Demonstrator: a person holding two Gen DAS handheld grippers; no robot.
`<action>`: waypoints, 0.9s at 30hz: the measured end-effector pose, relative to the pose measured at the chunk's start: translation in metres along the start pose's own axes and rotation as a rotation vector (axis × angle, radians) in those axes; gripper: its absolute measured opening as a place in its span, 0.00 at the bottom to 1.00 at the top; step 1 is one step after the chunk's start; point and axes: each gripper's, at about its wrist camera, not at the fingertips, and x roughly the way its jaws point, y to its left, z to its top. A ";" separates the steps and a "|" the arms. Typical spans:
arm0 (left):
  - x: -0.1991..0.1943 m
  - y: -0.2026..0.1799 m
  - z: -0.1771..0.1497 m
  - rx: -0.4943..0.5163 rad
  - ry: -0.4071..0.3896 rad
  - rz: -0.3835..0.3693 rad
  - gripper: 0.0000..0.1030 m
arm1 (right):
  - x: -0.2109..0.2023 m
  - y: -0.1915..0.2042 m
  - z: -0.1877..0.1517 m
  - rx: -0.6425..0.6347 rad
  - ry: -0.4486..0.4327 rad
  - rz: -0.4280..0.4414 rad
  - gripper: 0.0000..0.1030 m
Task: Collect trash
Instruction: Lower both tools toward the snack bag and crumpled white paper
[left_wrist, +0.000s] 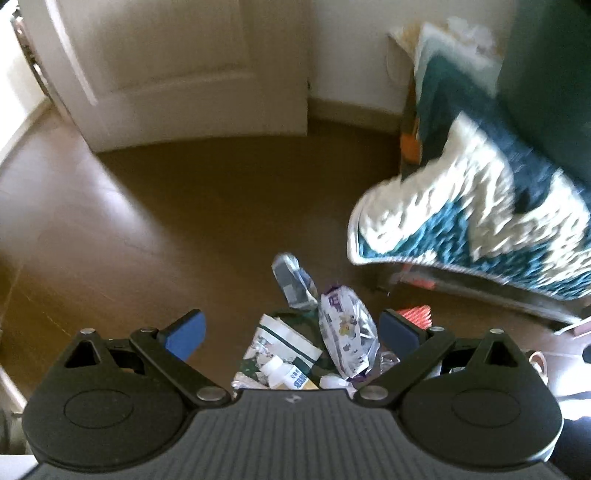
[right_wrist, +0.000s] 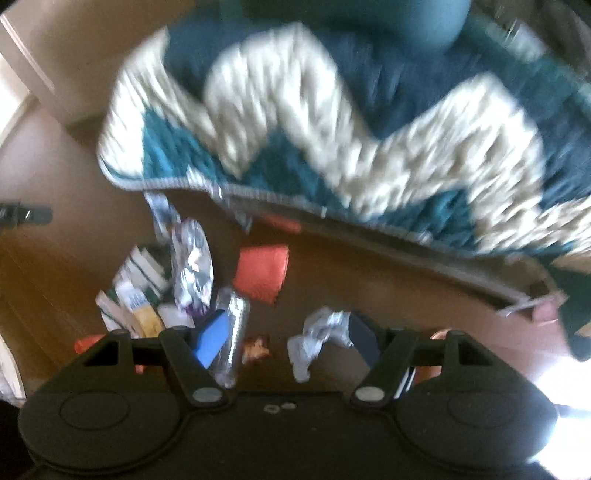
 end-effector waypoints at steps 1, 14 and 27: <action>0.018 -0.002 0.000 -0.002 0.022 -0.012 0.98 | 0.015 -0.001 -0.001 0.002 0.023 0.000 0.69; 0.237 -0.054 -0.032 0.030 0.292 -0.061 0.98 | 0.190 -0.034 -0.019 0.139 0.319 -0.044 0.69; 0.328 -0.073 -0.049 -0.099 0.451 -0.078 0.93 | 0.262 -0.044 -0.029 0.282 0.424 -0.022 0.67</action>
